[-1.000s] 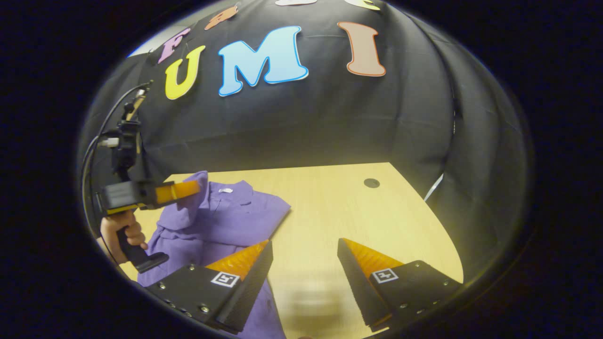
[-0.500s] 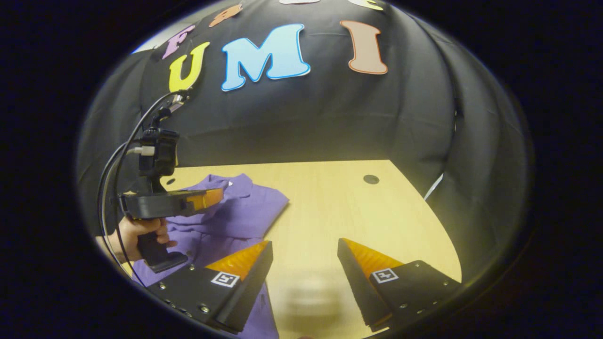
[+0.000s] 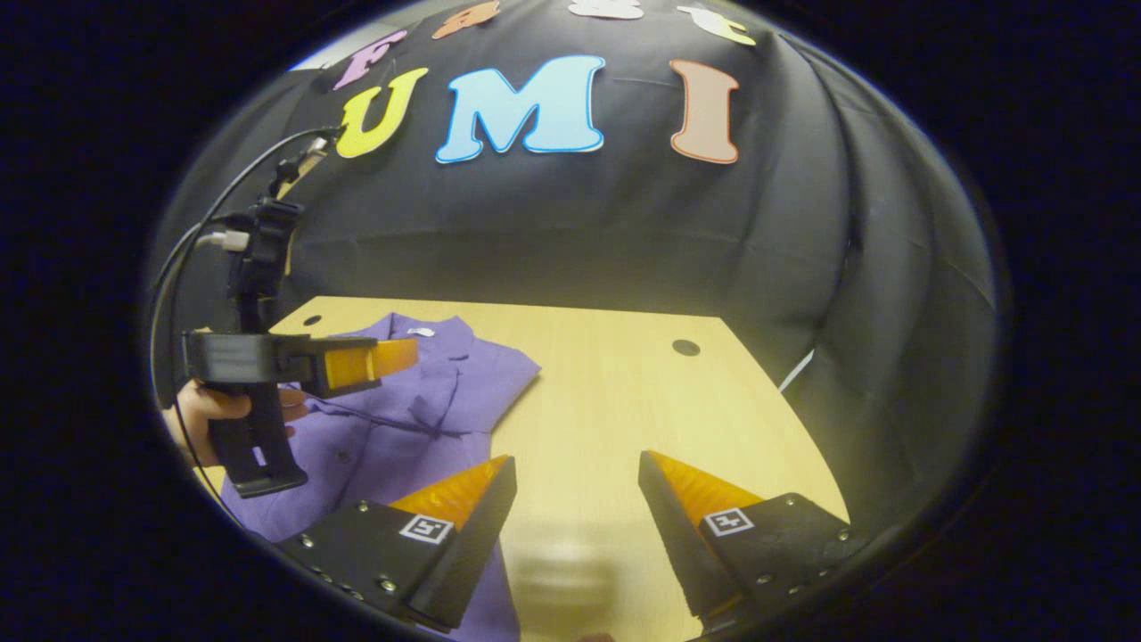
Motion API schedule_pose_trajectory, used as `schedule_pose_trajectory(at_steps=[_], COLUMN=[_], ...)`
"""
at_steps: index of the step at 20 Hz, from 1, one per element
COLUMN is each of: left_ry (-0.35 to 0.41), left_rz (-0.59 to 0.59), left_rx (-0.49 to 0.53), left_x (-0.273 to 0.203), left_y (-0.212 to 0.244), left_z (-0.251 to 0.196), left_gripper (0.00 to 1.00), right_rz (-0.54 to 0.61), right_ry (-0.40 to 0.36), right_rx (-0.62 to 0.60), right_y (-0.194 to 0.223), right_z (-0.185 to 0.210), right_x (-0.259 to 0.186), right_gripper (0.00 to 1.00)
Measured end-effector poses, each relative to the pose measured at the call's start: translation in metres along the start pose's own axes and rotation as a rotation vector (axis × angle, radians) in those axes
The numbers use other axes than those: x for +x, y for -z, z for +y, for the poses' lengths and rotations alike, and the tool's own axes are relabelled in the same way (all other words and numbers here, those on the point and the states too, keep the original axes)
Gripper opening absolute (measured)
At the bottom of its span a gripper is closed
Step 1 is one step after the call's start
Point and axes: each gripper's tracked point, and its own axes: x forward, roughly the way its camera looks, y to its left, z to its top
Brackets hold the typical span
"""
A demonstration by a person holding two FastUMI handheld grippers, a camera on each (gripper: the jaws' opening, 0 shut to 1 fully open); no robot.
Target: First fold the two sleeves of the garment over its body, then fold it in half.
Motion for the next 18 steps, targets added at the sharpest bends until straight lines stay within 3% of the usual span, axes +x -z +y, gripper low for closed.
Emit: schedule_pose_trajectory(at_steps=[8, 14, 18], left_ry=[-0.046, -0.099, -0.144], left_rz=[-0.031, 0.032, 0.1], left_rx=[0.007, 0.004, -0.02], left_x=[-0.124, -0.217, -0.272], left_y=[0.022, 0.094, 0.15], left_z=[0.064, 0.122, 0.167], left_gripper=[0.92, 0.92, 0.93], right_rz=[0.029, 0.037, 0.112], right_ry=[-0.01, 0.014, 0.037], right_rx=[0.062, 0.076, 0.101], right_y=[0.035, 0.068, 0.108], right_z=[0.046, 0.07, 0.071], right_x=[-0.042, -0.079, -0.094], right_gripper=[0.86, 0.86, 0.86])
